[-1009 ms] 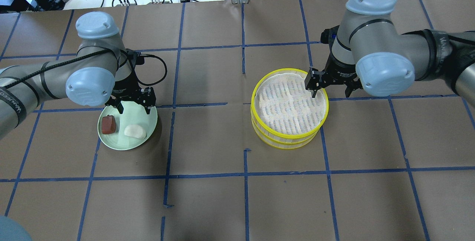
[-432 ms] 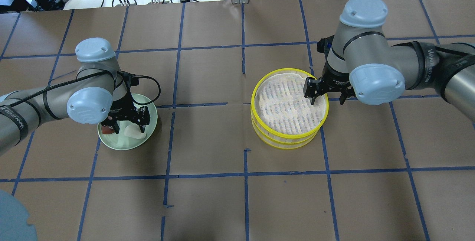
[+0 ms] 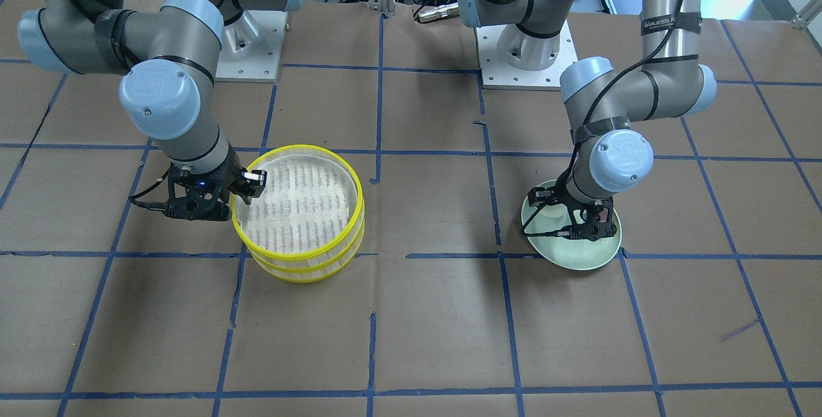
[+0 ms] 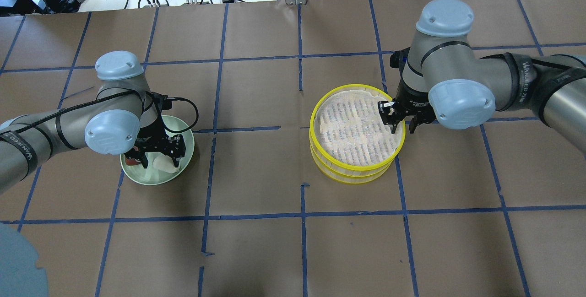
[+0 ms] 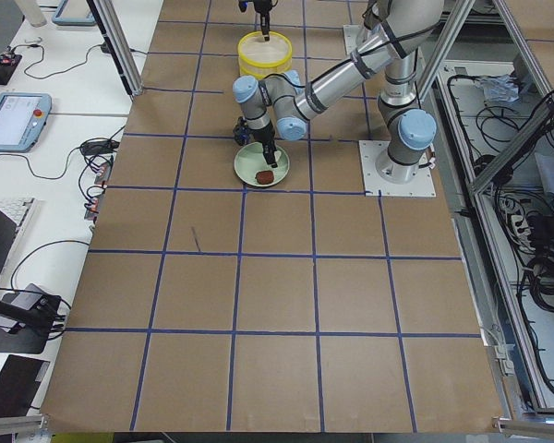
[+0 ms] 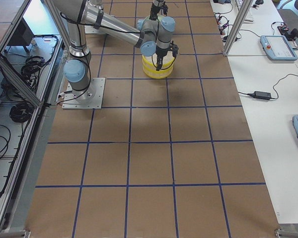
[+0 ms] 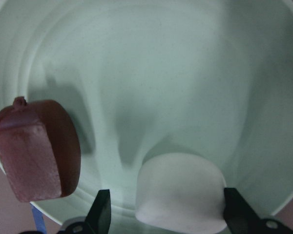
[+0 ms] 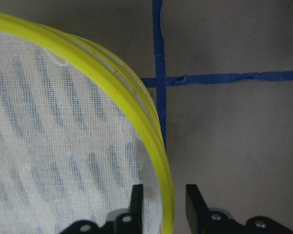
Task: Place buns in different layers of steamer
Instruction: 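Lift the white bun with the left gripper while the right lifts the top tier aside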
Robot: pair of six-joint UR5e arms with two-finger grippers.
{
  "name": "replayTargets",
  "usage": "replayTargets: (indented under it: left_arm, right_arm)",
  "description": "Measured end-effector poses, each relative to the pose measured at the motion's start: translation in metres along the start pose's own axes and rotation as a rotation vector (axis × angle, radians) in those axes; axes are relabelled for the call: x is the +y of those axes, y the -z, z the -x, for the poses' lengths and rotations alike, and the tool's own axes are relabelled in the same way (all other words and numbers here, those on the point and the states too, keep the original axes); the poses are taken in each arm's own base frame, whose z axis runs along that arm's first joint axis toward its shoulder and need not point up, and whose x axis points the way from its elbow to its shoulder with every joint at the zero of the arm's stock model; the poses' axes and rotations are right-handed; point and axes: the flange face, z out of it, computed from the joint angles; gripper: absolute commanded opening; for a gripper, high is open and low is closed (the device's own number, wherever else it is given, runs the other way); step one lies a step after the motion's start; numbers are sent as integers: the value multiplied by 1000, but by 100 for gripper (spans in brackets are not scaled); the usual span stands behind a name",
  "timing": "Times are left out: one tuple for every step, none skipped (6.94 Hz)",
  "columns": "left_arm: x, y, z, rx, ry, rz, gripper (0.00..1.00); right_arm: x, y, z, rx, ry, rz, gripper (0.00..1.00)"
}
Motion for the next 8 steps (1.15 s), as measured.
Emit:
replayTargets:
  left_arm:
    - [0,0,0,4,1,1,31]
    - [-1,0,0,4,0,1,17]
    - [-2,2,0,2,-1,-3,12]
    - [-3,4,1,-1,-4,-7,11]
    - [-4,8,2,-2,-5,-14,11]
    - [-5,14,3,-3,-5,-26,12]
    - [-5,24,3,-5,-6,-43,12]
    - [-3,39,0,-9,-11,-63,12]
  right_arm:
    - [0,2,0,2,1,-5,8]
    - [0,5,-1,3,2,-10,8]
    - [0,7,-1,3,3,-12,8]
    - [0,8,-1,3,5,-15,8]
    - [-1,11,-1,3,5,-17,9]
    - [-3,17,-2,3,5,-20,9]
    - [-5,26,-5,3,4,-18,9]
    - [-7,38,-8,3,6,-10,10]
